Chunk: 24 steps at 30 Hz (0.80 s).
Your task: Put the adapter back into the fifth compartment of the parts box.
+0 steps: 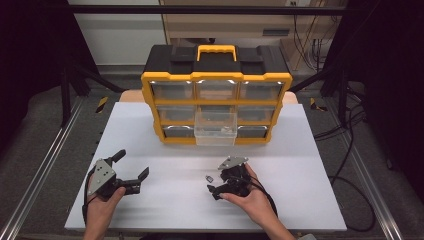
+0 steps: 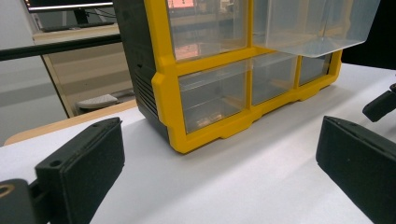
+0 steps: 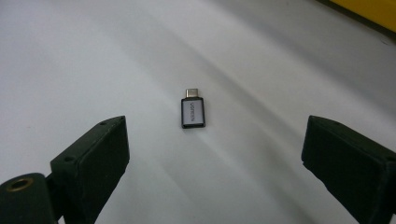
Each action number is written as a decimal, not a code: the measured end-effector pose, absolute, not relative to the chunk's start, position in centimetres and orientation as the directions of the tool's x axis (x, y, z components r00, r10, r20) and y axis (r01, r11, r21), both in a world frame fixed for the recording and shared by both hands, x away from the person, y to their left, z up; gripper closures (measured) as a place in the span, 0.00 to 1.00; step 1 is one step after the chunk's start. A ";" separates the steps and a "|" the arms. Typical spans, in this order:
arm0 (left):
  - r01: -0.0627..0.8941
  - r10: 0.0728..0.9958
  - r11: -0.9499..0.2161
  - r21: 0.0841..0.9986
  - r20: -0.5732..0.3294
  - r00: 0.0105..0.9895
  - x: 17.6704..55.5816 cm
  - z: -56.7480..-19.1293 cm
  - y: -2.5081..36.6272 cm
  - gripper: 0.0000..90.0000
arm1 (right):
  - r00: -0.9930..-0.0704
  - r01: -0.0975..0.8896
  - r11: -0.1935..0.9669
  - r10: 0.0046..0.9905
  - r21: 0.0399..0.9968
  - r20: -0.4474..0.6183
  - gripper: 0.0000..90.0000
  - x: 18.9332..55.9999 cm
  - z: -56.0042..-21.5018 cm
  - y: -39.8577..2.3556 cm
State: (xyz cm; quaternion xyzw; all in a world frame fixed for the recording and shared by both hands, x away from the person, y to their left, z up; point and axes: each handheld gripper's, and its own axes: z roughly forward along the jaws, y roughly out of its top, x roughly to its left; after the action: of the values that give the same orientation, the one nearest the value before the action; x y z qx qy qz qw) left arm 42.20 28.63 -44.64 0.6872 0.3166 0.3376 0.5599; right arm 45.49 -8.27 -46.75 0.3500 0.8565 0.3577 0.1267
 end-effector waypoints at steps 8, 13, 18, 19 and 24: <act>0.061 0.811 -0.179 0.982 0.112 0.575 42.3 -44.7 28.6 0.01 | -0.730 0.492 0.523 0.683 0.696 0.003 0.19 46.2 -46.5 -6.8; 0.060 0.813 -0.178 0.982 0.112 0.572 42.2 -44.7 28.7 0.01 | -0.745 0.485 0.515 0.667 0.707 0.025 0.32 46.5 -46.4 -6.5; 0.063 0.814 -0.179 0.982 0.112 0.570 42.3 -44.7 28.6 0.01 | -0.753 0.489 0.510 0.656 0.708 0.048 0.51 46.7 -46.4 -6.4; 0.064 0.813 -0.181 0.981 0.113 0.571 42.3 -44.7 28.6 0.01 | -0.756 0.486 0.512 0.653 0.708 0.047 0.54 46.7 -46.5 -6.4; 0.062 0.807 -0.187 0.980 0.117 0.579 42.3 -44.7 28.4 0.01 | -0.765 0.483 0.536 0.643 0.692 0.036 0.69 46.6 -46.9 -6.1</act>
State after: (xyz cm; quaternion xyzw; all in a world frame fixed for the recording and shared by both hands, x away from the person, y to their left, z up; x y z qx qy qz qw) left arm 42.26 28.38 -44.73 0.6938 0.3132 0.3352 0.5551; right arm 46.62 -6.10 -46.91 0.3240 0.8691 0.3566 0.1119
